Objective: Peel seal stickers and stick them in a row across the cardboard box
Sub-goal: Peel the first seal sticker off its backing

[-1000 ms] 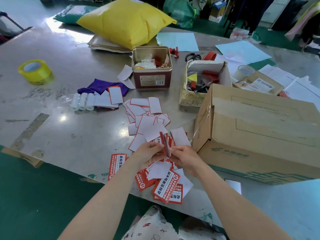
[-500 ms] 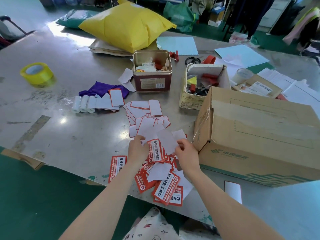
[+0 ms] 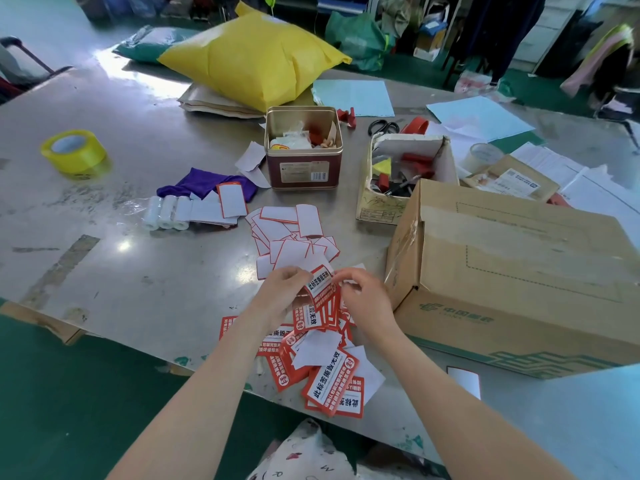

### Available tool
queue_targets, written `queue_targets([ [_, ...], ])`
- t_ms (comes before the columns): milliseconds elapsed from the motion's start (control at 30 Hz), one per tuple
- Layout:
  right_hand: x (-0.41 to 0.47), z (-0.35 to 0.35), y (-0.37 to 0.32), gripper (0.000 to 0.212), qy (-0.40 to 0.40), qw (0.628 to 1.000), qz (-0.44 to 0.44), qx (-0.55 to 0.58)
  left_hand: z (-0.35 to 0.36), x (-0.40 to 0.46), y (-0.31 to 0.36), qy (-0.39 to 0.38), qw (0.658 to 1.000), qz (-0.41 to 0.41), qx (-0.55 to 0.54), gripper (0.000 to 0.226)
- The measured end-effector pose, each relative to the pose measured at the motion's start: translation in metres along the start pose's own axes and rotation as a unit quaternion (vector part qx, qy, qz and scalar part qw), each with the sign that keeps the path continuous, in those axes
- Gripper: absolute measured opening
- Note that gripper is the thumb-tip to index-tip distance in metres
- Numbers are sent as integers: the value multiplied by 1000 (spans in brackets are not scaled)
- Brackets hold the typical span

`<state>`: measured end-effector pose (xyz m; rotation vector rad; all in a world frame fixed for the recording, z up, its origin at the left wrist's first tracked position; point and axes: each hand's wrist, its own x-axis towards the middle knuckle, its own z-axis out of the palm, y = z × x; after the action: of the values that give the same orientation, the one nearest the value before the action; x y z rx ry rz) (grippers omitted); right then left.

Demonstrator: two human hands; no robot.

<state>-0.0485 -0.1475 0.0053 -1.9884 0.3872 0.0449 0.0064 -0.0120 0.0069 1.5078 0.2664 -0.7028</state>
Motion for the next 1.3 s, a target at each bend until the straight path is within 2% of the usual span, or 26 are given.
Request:
queue_targets([
  [100,1,3,-8,12,-49,998,0,30,-1,-5,5,-42,998,26,-40,18],
  [233,3,1,-15,18,-53,990,35,122,-3,-12,9,-116,989,64,-64,22],
  [333,7,-1,-16,19,-70,987,37,136,-4,-13,11,-127,987,76,-65,12],
  [500,9,-5,-15,21,-96,979,40,178,-7,-14,14,-146,980,74,-113,12],
  [700,9,-8,-14,29,-125,965,66,222,-8,-13,14,-138,981,69,-116,12],
  [800,9,-7,-14,35,-127,971,67,194,-6,-13,14,-124,985,64,-99,15],
  [867,10,-8,-14,31,-124,972,70,188,-5,-13,14,-118,987,58,-96,17],
  [1000,12,-8,-14,20,-85,959,133,236,-6,-11,13,-87,987,27,-130,15],
  [1067,13,-5,-12,21,-34,978,138,152,-6,-7,10,-36,994,11,-99,12],
  [1133,13,-2,-8,31,-7,995,94,31,-8,0,5,36,999,1,-11,10],
  [1233,10,5,4,37,1,993,39,-113,-15,8,-2,97,990,0,107,18],
  [1300,11,10,9,34,8,982,18,-190,-17,9,-4,109,984,1,138,20],
])
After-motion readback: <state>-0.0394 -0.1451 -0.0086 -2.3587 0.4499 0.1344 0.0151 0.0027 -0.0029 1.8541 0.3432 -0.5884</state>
